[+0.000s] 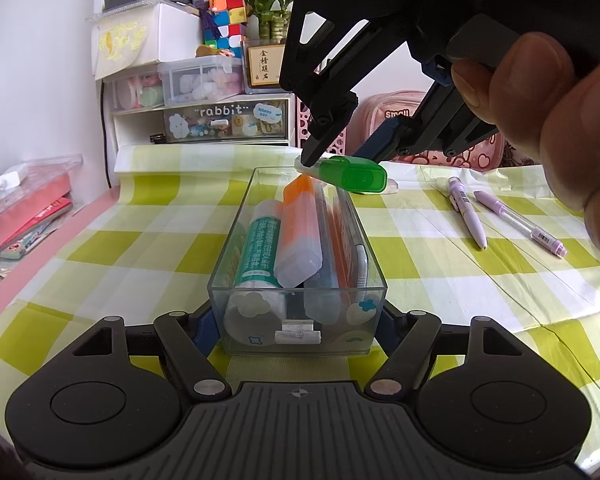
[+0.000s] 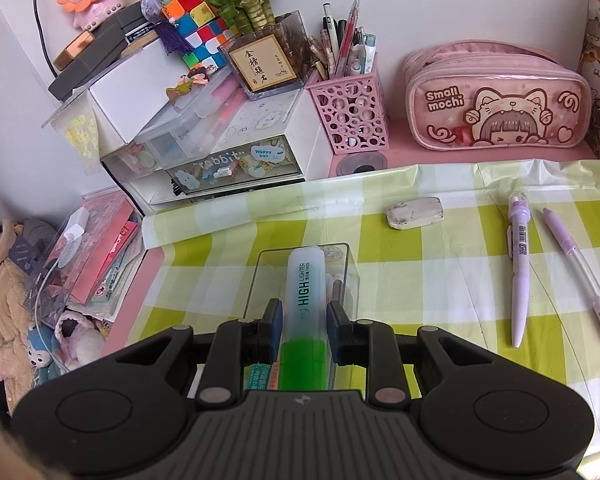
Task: Organize stationery
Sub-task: 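Lower the green highlighter into the clear box and open the right tool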
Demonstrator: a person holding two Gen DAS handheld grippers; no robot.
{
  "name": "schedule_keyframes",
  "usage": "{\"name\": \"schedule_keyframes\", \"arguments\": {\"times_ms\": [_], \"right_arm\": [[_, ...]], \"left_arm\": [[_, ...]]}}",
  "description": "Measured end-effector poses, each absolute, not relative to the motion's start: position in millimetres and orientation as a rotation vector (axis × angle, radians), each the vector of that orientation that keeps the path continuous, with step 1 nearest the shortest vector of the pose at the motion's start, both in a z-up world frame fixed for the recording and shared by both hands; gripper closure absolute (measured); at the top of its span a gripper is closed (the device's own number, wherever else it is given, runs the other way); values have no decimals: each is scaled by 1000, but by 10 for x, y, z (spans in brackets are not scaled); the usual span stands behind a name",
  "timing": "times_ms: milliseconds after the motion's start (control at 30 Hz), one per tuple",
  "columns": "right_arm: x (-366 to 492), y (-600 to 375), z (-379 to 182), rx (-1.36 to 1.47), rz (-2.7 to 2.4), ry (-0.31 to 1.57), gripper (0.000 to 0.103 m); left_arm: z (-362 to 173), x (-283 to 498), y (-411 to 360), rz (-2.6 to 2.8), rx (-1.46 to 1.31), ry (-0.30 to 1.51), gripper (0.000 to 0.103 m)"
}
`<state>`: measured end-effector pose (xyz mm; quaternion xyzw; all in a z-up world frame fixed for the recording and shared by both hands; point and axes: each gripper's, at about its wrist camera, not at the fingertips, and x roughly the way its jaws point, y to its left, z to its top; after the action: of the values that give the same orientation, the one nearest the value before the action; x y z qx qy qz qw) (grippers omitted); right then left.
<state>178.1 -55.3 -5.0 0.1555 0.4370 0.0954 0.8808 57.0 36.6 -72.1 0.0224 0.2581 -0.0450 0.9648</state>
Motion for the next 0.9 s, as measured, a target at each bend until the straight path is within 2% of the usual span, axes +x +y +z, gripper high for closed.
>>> {"name": "schedule_keyframes", "arguments": {"times_ms": [767, 833, 900], "right_arm": [[1792, -442, -66, 163, 166, 908, 85], [1787, -394, -72, 133, 177, 910, 92], [1761, -298, -74, 70, 185, 905, 93]], "left_arm": [[-719, 570, 365, -91, 45, 522, 31], [-720, 570, 364, -91, 45, 522, 31], [-719, 571, 366, -91, 44, 523, 31]]}}
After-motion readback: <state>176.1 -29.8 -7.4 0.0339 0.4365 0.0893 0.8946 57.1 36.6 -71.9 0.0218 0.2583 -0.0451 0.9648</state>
